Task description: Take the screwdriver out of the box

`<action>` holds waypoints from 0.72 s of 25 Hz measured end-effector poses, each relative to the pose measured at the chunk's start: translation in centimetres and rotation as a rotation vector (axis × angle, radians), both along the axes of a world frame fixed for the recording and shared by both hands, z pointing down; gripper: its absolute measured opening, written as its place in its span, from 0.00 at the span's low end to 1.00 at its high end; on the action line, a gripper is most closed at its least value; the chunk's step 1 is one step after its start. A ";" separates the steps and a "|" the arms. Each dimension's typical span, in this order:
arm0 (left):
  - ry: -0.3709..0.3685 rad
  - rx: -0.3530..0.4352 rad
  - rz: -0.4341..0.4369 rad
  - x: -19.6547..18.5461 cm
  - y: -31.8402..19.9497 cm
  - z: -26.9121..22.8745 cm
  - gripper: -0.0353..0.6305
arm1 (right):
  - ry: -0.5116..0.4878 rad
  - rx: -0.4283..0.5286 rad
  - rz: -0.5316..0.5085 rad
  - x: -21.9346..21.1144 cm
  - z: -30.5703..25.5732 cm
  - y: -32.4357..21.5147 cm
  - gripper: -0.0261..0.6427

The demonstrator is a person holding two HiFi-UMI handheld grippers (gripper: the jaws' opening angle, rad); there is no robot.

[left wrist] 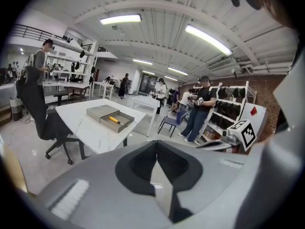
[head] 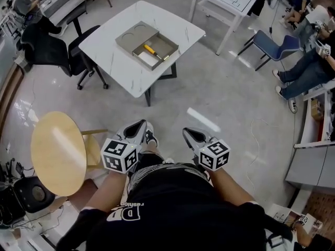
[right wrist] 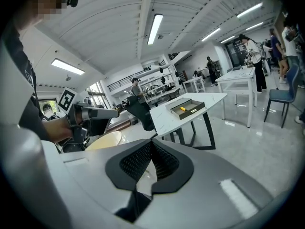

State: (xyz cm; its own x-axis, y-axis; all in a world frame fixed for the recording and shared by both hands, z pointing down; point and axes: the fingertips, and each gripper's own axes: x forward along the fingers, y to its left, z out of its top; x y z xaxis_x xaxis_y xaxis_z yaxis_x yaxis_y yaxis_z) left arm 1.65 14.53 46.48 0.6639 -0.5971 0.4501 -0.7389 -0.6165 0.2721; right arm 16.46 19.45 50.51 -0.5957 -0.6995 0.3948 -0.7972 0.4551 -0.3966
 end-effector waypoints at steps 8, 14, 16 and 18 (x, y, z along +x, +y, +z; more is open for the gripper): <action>-0.003 -0.019 -0.020 -0.9 -4.3 1.2 0.14 | 0.009 -0.023 0.006 -0.1 1.1 -4.4 0.04; 0.001 -0.030 -0.033 -1.8 -9.6 1.5 0.14 | 0.031 -0.018 -0.011 -0.8 0.5 -9.5 0.04; 0.007 -0.031 -0.032 -1.9 -11.8 1.4 0.14 | 0.038 -0.019 -0.012 -1.0 0.2 -11.6 0.04; 0.013 -0.032 -0.028 -2.1 -14.0 1.3 0.14 | 0.046 -0.022 -0.014 -1.3 -0.1 -13.6 0.04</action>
State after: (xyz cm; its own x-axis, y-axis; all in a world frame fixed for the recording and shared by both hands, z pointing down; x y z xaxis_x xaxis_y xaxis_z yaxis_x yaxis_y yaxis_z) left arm -0.46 0.50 47.74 0.6533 -0.6009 0.4606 -0.7519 -0.5864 0.3014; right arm 15.13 5.85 50.44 -0.5866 -0.6818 0.4371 -0.8082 0.4582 -0.3699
